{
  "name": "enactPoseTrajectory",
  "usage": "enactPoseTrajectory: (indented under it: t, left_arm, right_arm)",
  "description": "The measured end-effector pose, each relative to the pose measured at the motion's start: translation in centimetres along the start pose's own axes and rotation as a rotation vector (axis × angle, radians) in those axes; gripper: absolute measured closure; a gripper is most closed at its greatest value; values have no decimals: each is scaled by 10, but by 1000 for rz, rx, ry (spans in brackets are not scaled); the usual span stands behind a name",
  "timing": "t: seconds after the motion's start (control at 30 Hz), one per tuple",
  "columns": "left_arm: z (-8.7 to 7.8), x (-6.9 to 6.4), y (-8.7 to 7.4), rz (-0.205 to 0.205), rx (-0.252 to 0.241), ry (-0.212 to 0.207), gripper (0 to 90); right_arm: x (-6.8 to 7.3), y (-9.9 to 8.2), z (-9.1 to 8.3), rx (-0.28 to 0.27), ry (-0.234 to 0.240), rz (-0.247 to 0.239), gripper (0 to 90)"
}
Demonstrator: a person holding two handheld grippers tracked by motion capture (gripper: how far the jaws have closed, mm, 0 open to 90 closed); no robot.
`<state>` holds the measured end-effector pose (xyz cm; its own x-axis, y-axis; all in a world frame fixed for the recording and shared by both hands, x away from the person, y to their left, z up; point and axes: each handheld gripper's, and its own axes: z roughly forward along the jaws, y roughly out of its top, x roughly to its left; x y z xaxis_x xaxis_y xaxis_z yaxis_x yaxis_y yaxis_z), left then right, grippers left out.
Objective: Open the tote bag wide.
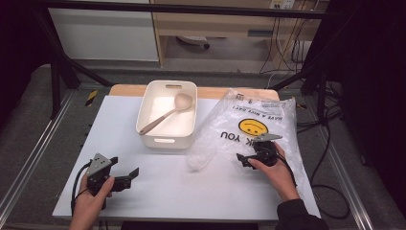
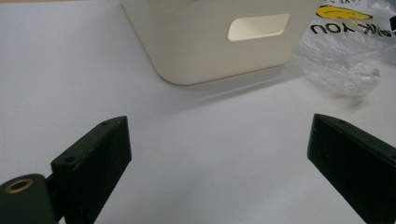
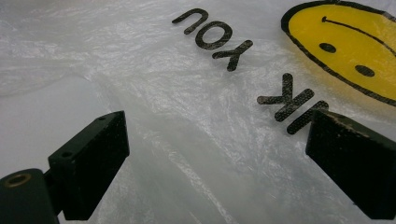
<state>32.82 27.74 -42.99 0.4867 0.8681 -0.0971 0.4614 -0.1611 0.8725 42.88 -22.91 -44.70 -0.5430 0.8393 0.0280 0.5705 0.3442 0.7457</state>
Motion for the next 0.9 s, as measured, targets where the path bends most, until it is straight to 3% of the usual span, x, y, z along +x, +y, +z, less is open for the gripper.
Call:
enactPoseTrajectory:
  t: [0.23, 0.57, 0.9]
  left_arm:
    - [-1, 0, 0, 1, -6, -1, 59]
    - [-3, 0, 1, 2, -9, 4, 58]
    - [-3, 0, 1, 3, -12, 6, 59]
  right_arm:
    - [-3, -5, 6, 55, -3, 15, 63]
    - [-2, -11, -7, 41, -9, 32, 57]
    - [-5, -19, -3, 64, -29, 54, 52]
